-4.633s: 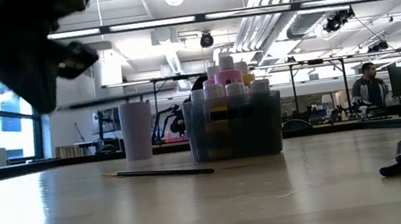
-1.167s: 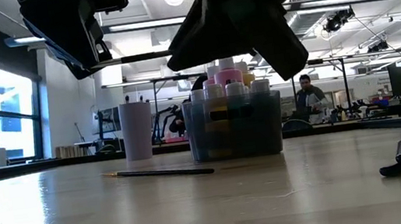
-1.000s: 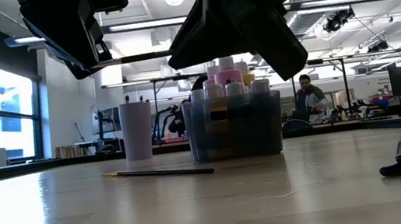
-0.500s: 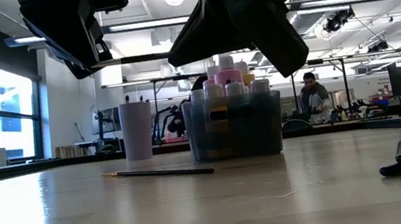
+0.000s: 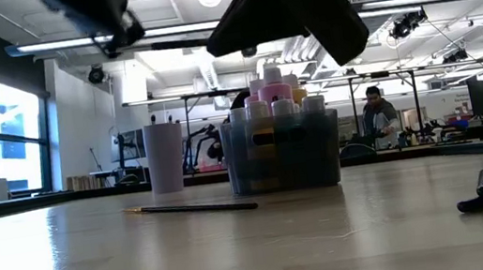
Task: Pick & Place Paint Supplies
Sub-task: Put the silver paint brush into the violet cup
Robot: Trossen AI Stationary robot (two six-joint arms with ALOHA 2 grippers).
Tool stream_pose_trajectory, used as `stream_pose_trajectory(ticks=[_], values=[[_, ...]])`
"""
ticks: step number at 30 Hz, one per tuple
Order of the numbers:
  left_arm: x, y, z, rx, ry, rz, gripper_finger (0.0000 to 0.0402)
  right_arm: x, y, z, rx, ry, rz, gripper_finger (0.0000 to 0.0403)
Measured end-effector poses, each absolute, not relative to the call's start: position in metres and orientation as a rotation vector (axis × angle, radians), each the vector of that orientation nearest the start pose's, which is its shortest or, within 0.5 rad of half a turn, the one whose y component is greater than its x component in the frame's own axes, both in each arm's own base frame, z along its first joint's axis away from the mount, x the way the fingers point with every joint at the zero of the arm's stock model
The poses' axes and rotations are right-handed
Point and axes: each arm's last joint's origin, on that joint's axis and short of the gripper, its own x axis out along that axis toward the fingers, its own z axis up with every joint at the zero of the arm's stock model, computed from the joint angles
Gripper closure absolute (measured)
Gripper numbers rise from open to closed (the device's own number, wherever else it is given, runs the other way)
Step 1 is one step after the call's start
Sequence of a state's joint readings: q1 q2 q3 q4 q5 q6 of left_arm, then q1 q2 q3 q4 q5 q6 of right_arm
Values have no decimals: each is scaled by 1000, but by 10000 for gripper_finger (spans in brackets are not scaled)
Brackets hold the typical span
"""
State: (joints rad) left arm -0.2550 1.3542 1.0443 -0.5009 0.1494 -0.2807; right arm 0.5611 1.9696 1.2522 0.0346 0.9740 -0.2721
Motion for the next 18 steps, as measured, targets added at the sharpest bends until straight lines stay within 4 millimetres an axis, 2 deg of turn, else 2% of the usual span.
stream_pose_trajectory(ticks=[4,9,14,18], values=[[265,-73,298,-167,782,-261,392,359,198,183,-731,545,-349,396],[263,-73,302,-131,768,-299,386,355,198,183,-723,564,-354,397],[261,-75,302,-165,787,-390,336,348,205,191,-665,545,-330,397],[257,-77,308,-206,779,-503,291,338,213,209,-555,494,-293,397]])
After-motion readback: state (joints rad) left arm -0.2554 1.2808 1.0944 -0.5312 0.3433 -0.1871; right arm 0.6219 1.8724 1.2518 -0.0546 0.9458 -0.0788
